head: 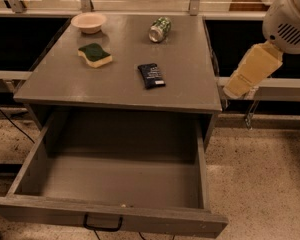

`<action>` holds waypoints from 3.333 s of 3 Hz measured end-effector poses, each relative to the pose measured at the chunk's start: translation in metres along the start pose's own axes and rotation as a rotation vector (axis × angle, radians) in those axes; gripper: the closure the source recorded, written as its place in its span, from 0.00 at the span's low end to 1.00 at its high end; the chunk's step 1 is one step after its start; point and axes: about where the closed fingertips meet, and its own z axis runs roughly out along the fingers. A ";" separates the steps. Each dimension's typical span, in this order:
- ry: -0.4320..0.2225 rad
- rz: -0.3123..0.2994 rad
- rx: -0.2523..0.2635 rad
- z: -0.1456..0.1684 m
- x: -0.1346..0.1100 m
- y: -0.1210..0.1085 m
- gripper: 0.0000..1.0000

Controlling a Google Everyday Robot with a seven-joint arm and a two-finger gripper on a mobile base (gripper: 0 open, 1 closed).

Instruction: Place rxbar blueberry into top drawer

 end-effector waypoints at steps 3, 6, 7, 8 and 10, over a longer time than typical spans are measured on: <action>-0.044 0.080 -0.147 0.038 -0.033 0.005 0.00; -0.004 0.149 -0.208 0.101 -0.092 0.006 0.00; 0.069 0.210 -0.125 0.131 -0.102 -0.008 0.00; 0.110 0.231 -0.096 0.159 -0.120 -0.017 0.00; 0.085 0.236 -0.146 0.179 -0.133 -0.014 0.00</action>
Offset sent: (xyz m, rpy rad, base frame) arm 0.0306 0.0217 -0.0274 0.1803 0.1061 -0.0228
